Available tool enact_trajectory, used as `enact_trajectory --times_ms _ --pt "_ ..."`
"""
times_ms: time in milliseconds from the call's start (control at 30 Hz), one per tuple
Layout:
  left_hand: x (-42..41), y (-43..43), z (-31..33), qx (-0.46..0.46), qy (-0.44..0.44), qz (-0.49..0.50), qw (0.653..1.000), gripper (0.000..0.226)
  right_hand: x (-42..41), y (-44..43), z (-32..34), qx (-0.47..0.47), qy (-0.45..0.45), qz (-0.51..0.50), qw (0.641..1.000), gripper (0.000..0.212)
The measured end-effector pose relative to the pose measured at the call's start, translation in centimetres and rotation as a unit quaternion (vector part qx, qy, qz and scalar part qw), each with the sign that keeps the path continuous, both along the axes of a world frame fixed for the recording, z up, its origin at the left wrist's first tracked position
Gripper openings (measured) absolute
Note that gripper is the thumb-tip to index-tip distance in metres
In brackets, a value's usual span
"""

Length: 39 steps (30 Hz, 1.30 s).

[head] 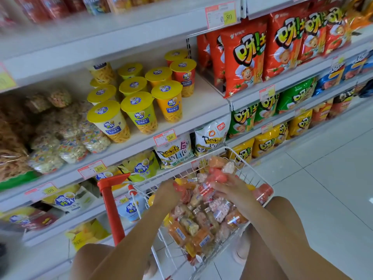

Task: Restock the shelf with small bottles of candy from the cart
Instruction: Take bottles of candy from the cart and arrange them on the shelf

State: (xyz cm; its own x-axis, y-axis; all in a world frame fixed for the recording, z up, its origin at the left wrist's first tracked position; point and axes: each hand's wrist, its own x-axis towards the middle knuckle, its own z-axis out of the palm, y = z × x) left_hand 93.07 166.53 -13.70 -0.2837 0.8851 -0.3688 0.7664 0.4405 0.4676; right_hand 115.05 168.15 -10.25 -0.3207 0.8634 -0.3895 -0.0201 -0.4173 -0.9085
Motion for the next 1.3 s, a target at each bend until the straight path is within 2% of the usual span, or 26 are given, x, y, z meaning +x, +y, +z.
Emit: enact_trajectory --times_ms 133,233,300,400,467,567,633,733,800,867,933,1033,1100,1167,1233,1300 --pt "-1.5 -1.2 7.5 0.142 -0.142 0.018 0.979 0.013 -1.2 2.0 5.5 -0.027 0.130 -0.026 0.991 0.020" --pt "-3.2 -2.3 14.5 0.240 -0.210 -0.002 0.948 0.029 -2.7 2.9 11.1 0.008 0.163 -0.008 0.987 0.015" --pt "-4.2 -3.0 19.0 0.309 -0.235 0.009 0.922 0.033 -4.0 2.8 15.6 0.062 0.167 0.029 0.984 0.029" --pt "-5.9 -3.8 25.4 0.413 -0.258 0.054 0.872 0.018 -5.9 2.4 22.7 0.156 0.160 0.079 0.971 0.045" --pt "-6.8 -4.6 29.3 0.464 -0.297 0.090 0.830 0.011 -7.3 2.4 26.9 0.207 0.179 0.096 0.957 0.045" --pt "-8.4 -5.1 33.6 0.509 -0.301 0.104 0.800 0.019 -9.9 3.0 32.0 0.261 0.190 0.084 0.943 0.033" --pt "-10.2 -4.1 36.7 0.547 -0.268 0.110 0.785 0.022 -12.0 3.9 35.0 0.313 0.163 0.082 0.932 0.024" --pt "-13.5 -2.5 39.7 0.577 -0.254 0.126 0.766 0.016 -15.6 5.6 38.4 0.389 0.072 0.078 0.915 0.035" --pt "-15.8 -1.1 40.7 0.574 -0.232 0.123 0.776 0.012 -17.9 6.7 39.9 0.452 -0.028 0.076 0.889 0.044" --pt "-17.0 0.0 41.6 0.569 -0.206 0.124 0.786 0.010 -20.2 7.7 41.0 0.520 -0.124 0.081 0.841 0.047" --pt "-18.4 1.5 41.7 0.546 -0.170 0.118 0.812 0.007 -22.6 9.0 41.3 0.551 -0.186 0.096 0.807 0.045" --pt "-20.7 3.5 41.3 0.475 -0.124 0.108 0.865 0.018 -26.3 11.0 41.1 0.585 -0.297 0.122 0.745 0.045" --pt "-21.6 4.5 41.0 0.450 -0.143 0.095 0.877 0.030 -28.3 12.2 41.1 0.597 -0.371 0.136 0.698 0.038" --pt "-22.2 5.3 40.9 0.445 -0.165 0.094 0.875 0.040 -29.4 12.8 41.4 0.598 -0.420 0.162 0.663 0.025" --pt "-22.9 6.3 40.7 0.440 -0.186 0.088 0.874 0.042 -30.1 13.2 41.7 0.596 -0.441 0.191 0.644 0.014" --pt "-23.3 7.0 40.6 0.406 -0.175 0.079 0.893 0.049 -30.7 13.5 42.1 0.590 -0.460 0.212 0.629 0.023"
